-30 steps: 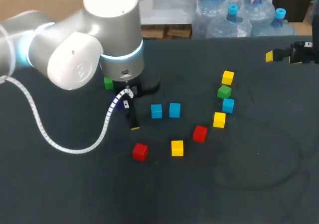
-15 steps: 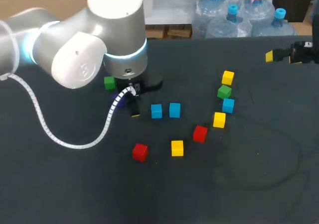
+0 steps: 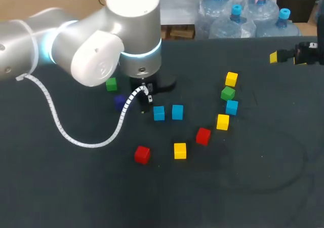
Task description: Place the blue cubes, place green cubes on the blue cubes, place the yellow cubes on the green cubes, then place the red cubes on the yellow cubes, and place purple cube on the red cubes.
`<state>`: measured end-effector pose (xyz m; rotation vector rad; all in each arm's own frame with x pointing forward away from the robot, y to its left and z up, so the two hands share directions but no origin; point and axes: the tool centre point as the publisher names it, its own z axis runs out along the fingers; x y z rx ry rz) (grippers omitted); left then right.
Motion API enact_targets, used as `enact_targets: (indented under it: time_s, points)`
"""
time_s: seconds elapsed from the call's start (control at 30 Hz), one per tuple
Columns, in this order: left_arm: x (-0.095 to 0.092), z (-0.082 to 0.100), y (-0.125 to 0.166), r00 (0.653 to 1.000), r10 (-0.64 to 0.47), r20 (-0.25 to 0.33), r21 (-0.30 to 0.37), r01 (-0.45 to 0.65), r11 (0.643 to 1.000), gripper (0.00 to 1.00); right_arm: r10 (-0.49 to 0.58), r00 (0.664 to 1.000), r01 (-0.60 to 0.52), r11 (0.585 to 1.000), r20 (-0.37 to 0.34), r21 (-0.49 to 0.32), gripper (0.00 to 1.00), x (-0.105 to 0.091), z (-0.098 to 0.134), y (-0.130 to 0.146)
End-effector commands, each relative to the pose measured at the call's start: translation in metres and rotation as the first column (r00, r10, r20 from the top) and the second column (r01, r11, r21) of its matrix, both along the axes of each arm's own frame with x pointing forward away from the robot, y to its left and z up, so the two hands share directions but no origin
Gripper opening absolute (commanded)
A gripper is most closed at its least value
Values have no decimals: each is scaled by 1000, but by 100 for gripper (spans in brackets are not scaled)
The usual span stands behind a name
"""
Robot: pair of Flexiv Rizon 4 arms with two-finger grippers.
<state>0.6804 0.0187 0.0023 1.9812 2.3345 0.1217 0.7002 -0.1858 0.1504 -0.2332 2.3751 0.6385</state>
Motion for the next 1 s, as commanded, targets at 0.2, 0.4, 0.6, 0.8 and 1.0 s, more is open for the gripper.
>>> enact_targets:
  time_s: [0.2, 0.4, 0.6, 0.8, 1.0]
  points:
    - [4, -4, -5, 1000, -6, -14, -2, 6, 1000, 4, -3, 1000, 3, 1000, 0, -2, 100, 0, 0, 1]
    - [4, -5, -7, 1000, -8, -19, -11, 8, 1000, 5, -3, 1000, 3, 1000, 0, -2, 100, 0, 0, 1]
    - [5, -6, -8, 1000, -11, -18, -17, 11, 1000, 4, -3, 1000, 3, 1000, 0, -2, 100, 0, 0, 1]
    - [6, -5, -11, 1000, -18, -15, -22, 18, 1000, 5, -3, 1000, 3, 1000, 0, -2, 100, 0, 0, 1]
    - [5, -4, -15, 1000, -28, -15, -28, 27, 999, 6, -3, 1000, 3, 1000, 0, -2, 100, 0, 0, 1]
